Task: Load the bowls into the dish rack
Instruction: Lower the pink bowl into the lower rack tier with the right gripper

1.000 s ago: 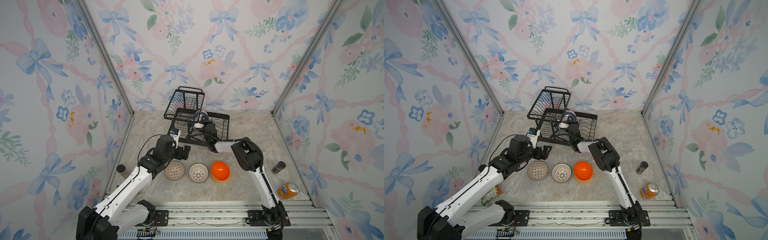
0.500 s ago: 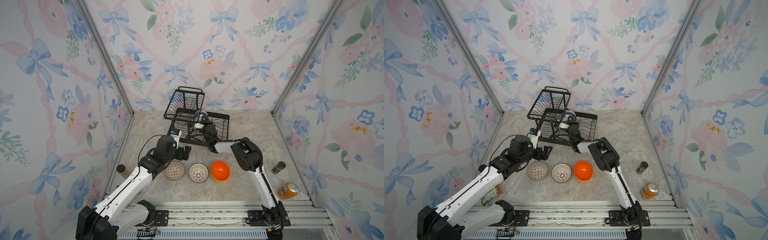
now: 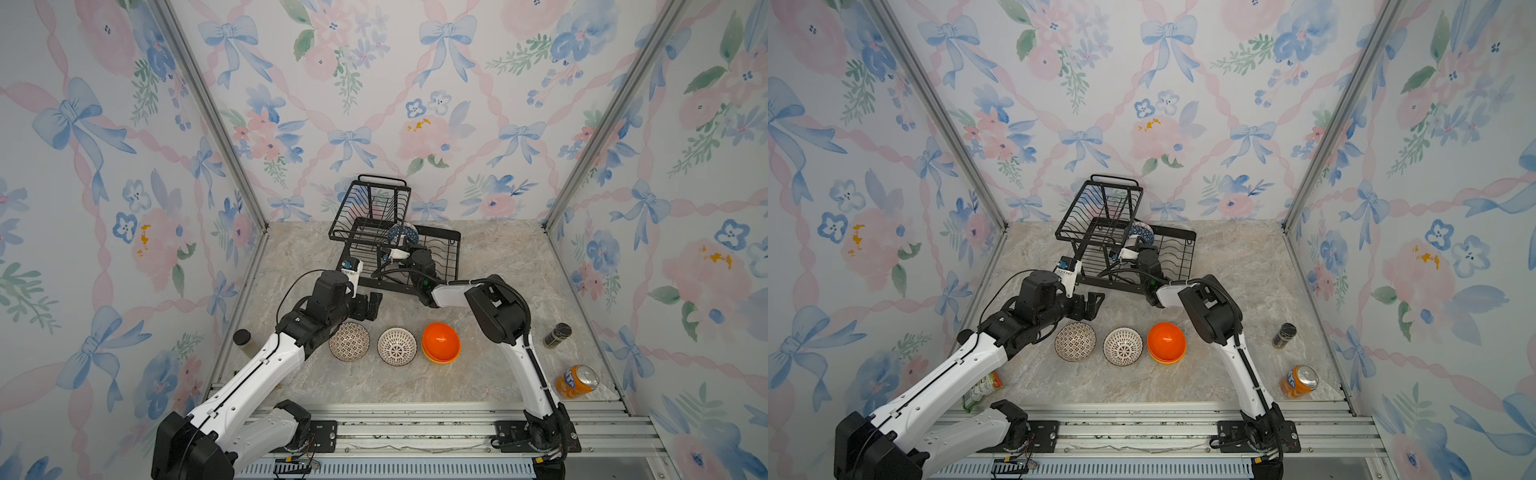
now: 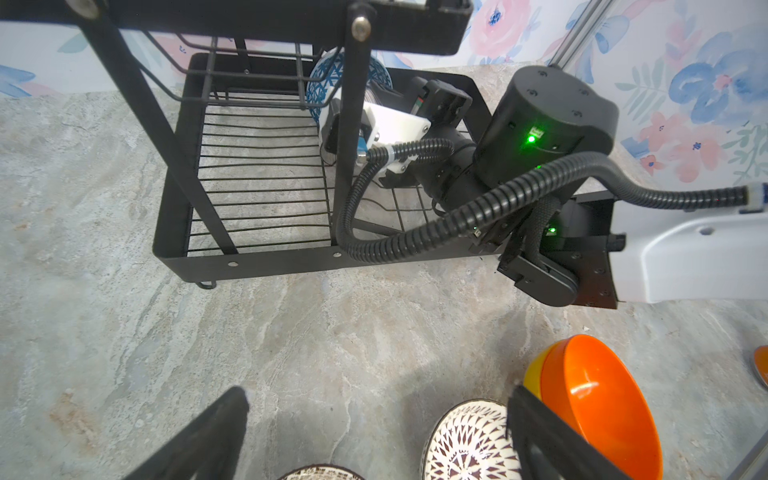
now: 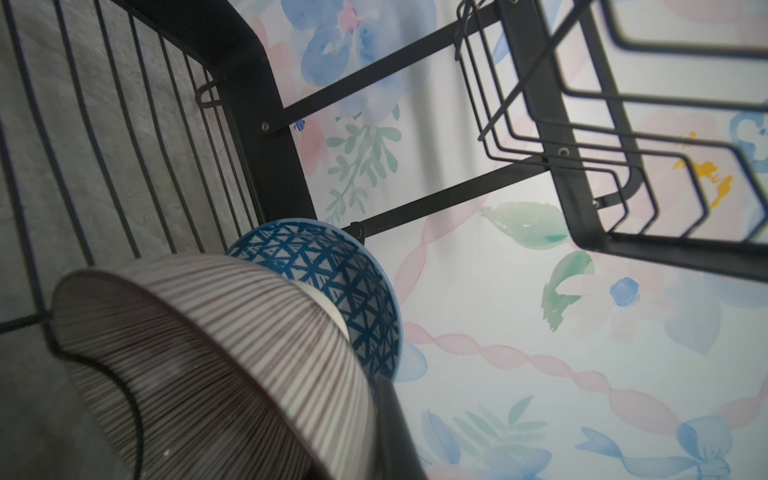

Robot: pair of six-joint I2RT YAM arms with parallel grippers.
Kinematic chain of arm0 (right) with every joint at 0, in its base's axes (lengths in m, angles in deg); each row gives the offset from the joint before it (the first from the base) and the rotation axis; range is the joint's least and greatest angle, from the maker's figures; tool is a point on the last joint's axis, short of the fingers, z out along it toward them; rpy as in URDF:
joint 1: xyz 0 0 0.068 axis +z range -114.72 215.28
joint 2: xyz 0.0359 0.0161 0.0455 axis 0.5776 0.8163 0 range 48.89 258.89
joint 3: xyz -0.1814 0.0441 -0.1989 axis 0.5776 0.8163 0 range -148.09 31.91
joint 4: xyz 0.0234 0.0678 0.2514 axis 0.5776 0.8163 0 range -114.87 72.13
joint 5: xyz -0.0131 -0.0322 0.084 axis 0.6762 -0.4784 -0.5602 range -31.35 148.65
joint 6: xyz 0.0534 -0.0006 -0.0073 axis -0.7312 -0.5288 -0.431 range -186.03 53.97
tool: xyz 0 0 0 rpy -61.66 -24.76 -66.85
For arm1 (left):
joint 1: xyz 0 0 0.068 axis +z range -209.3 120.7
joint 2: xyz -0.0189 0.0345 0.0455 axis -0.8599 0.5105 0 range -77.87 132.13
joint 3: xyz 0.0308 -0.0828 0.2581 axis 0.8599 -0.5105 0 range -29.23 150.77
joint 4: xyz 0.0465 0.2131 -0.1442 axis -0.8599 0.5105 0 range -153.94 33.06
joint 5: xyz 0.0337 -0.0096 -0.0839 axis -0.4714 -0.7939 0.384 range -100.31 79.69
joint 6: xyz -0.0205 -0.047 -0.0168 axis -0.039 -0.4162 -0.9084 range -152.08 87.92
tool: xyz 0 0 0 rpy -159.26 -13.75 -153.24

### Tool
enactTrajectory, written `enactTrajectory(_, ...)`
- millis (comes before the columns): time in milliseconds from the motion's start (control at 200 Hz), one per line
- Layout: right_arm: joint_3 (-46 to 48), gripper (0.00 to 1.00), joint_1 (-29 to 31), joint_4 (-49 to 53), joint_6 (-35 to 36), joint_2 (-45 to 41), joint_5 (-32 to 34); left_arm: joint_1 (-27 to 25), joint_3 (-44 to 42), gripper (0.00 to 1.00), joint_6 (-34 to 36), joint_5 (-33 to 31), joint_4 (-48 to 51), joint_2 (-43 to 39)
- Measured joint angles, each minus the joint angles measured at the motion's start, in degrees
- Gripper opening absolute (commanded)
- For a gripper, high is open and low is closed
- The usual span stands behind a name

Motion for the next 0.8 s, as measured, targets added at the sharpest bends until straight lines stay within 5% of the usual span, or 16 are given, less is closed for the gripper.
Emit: enactTrajectory(800, -1.1, 0.0, -1.3, 12.2, -5.4, -3.6, -2.0, -0.1, -0.1, 0.98, 0.0, -0.4, 0.0, 0.0)
